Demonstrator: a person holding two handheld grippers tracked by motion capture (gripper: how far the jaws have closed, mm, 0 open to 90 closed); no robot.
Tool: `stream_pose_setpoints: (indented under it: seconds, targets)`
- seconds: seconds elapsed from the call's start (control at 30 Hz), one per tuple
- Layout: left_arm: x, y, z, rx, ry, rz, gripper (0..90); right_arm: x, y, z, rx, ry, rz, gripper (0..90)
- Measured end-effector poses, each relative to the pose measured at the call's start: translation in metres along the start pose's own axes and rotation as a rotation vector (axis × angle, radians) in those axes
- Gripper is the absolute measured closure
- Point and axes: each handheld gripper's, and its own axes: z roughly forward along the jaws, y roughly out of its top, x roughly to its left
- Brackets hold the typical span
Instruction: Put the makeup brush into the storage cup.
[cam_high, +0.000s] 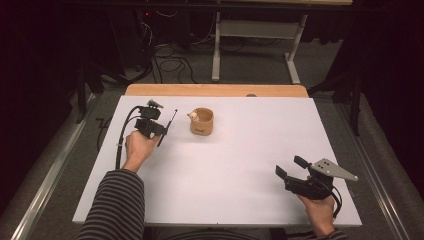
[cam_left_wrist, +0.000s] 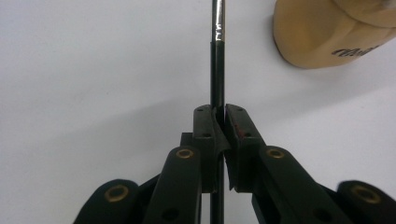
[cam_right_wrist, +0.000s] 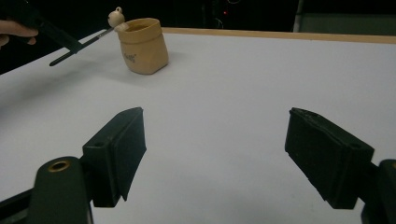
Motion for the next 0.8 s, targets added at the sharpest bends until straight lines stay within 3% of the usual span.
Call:
stream_pose_setpoints:
  seconds: [0.37, 0.8]
  targets:
    - [0.001, -0.009, -0.013, -0.053, -0.024, 0.013, 83.9, 0.000, 0.000, 0.000, -0.001, -0.001, 0.000, 21.8]
    - [-0.002, -0.025, -0.033, -0.140, -0.063, 0.069, 83.9, 0.000, 0.000, 0.000, 0.007, -0.005, -0.001, 21.9]
